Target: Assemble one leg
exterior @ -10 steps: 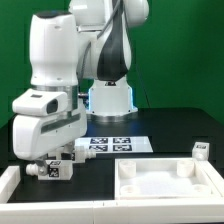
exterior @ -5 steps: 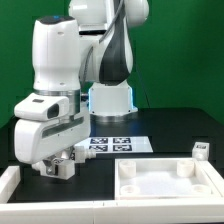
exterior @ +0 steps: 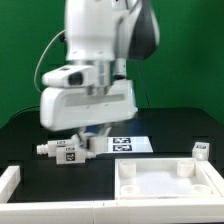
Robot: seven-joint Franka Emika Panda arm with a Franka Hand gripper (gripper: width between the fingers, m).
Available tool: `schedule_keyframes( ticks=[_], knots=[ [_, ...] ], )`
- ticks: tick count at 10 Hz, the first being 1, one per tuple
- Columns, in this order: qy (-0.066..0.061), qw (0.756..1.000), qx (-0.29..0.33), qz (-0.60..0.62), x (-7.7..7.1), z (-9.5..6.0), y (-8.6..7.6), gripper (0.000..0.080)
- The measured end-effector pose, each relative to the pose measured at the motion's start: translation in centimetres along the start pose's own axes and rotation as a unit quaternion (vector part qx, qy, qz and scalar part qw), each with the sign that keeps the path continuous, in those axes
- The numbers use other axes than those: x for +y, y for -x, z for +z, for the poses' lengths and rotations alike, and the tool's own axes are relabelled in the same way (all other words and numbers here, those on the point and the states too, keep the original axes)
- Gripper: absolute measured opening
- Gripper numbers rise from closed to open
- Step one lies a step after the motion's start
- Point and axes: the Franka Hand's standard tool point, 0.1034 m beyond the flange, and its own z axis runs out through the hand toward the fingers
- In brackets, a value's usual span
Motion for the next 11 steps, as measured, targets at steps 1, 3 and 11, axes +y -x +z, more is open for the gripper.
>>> schedule_keyframes(
  ticks=[1,3,11],
  knots=[
    [-0.009,0.997,-0.005,0.081,-1.8,0.0,-0.4,0.0265],
    [-0.016,0.989,-0.012,0.144,-2.2,0.2,-0.3,0.0265],
    [-0.019,0.98,-0.017,0.2,-8.6,2.3,5.7,0.0266]
  ],
)
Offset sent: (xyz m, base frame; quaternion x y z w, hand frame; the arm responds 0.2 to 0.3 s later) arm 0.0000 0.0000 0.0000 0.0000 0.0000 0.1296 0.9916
